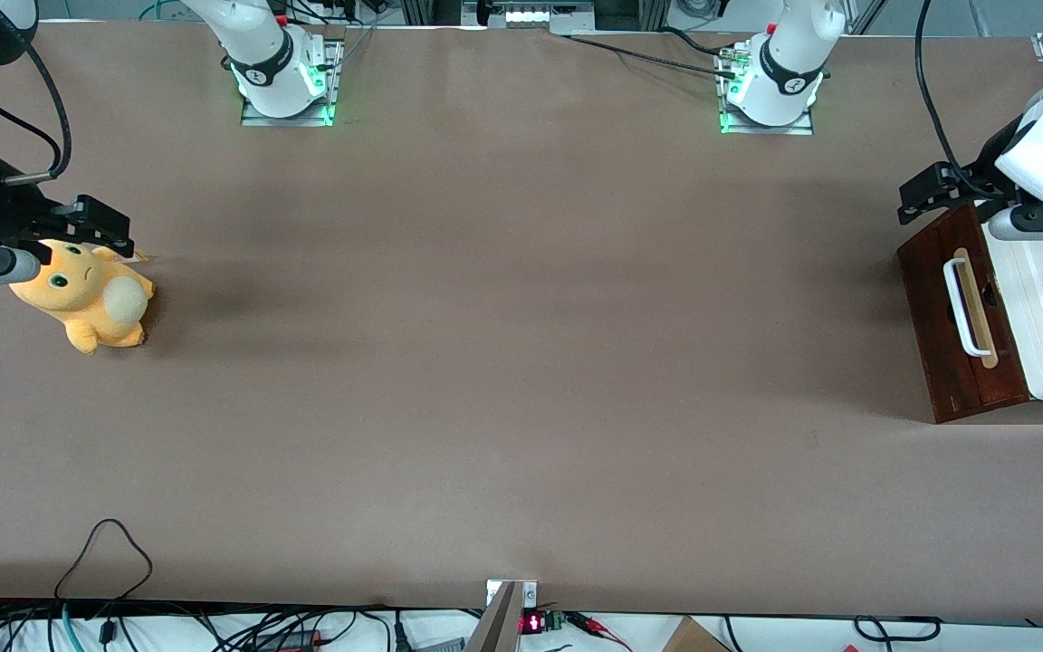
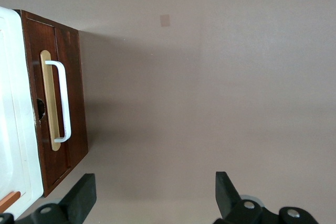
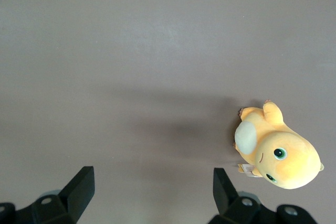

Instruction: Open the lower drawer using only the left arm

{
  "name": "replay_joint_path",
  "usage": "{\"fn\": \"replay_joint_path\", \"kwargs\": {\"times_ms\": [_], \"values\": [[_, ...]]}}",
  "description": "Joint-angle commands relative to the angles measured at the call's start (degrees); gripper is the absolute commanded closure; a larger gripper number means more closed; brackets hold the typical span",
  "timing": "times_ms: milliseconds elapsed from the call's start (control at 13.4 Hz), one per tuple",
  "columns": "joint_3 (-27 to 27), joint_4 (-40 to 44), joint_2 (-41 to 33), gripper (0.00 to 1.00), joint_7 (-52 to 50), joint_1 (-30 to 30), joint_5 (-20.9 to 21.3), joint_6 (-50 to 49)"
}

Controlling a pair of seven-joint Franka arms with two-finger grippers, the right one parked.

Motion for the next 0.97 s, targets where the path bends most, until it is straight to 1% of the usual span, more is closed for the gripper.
{"fn": "replay_joint_path", "kwargs": {"times_ms": [0, 224, 449, 599, 748, 898], "values": [[-0.34, 1.42, 0.31, 0.00, 0.82, 0.47, -0.77, -2.39], [-0.35, 3.88, 1.54, 0.00, 0.82, 0.38, 0.28, -3.89], [-0.35, 3.53, 1.63, 0.00, 0.91, 0.38, -0.24, -4.50], [-0.26, 3.19, 1.98, 0.00, 1.17, 0.38, -0.42, -6.61], [-0.26, 3.36, 3.21, 0.00, 1.17, 0.47, 0.20, -6.62], [-0.17, 3.36, 4.35, 0.00, 1.00, 0.73, 0.37, -4.35]]}}
